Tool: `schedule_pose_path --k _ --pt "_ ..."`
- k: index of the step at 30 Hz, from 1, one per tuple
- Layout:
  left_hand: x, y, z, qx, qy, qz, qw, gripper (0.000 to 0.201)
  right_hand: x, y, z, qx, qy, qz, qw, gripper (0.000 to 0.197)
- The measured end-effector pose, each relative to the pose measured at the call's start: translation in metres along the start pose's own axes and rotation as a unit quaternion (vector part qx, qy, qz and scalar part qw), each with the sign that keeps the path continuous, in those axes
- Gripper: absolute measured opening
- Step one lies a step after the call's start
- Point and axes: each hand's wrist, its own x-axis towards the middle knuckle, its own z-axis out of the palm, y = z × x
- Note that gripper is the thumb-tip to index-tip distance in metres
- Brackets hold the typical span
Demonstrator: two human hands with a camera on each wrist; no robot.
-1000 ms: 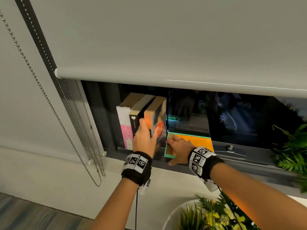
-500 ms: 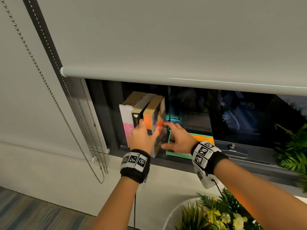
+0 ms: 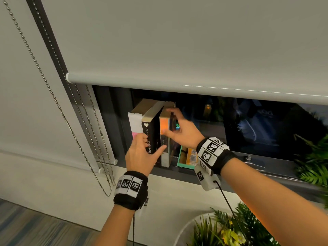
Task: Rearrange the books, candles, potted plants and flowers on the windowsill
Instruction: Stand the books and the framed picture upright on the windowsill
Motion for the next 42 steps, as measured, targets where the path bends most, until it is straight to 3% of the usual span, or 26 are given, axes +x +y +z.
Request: schedule_pose_path --k 5,8,12,15,22,27,31,33,37,40,42 --pt "0.0 -0.014 0.012 -0.051 -0.044 -0.032 0.997 0.062 0.006 0.005 0.006 0.02 0.0 0.007 1.0 0.064" --pt "0.002 -0.015 0.023 -0.034 -0.065 -0.034 0.997 0.049 0.008 0.007 0.014 0.028 0.018 -0.002 0.999 0.061" --pt "0.002 -0.016 0.022 -0.035 -0.011 -0.081 0.996 0.041 0.009 0.007 0.019 0.039 0.025 0.008 0.999 0.061" --pt "0.001 -0.017 0.021 -0.027 0.009 -0.114 0.993 0.04 0.008 0.005 0.018 0.023 0.016 0.01 1.0 0.071" --pt "0.004 -0.019 0.022 0.027 -0.021 -0.093 0.995 0.026 0.003 0.01 0.024 0.004 -0.058 0.031 0.998 0.119" --pt "-0.004 -0.007 0.019 0.03 -0.044 -0.042 0.998 0.026 -0.005 0.025 0.021 0.036 -0.074 0.052 0.995 0.125" --pt "-0.015 0.007 0.022 -0.02 -0.066 0.001 0.998 0.029 -0.021 0.041 0.003 -0.037 -0.087 0.091 0.991 0.107" --pt "-0.017 0.013 0.027 -0.038 -0.09 0.024 0.995 0.03 -0.035 0.057 -0.002 -0.132 -0.131 0.134 0.973 0.098" --pt "-0.021 0.017 0.042 -0.033 -0.176 0.057 0.982 0.025 -0.062 0.09 -0.002 -0.322 -0.237 0.211 0.892 0.101" --pt "-0.025 0.017 0.054 0.004 -0.278 0.062 0.959 0.012 -0.075 0.101 -0.009 -0.364 -0.236 0.211 0.876 0.101" --pt "-0.027 0.016 0.061 0.033 -0.348 0.056 0.935 0.025 -0.079 0.101 -0.013 -0.374 -0.243 0.203 0.872 0.101"
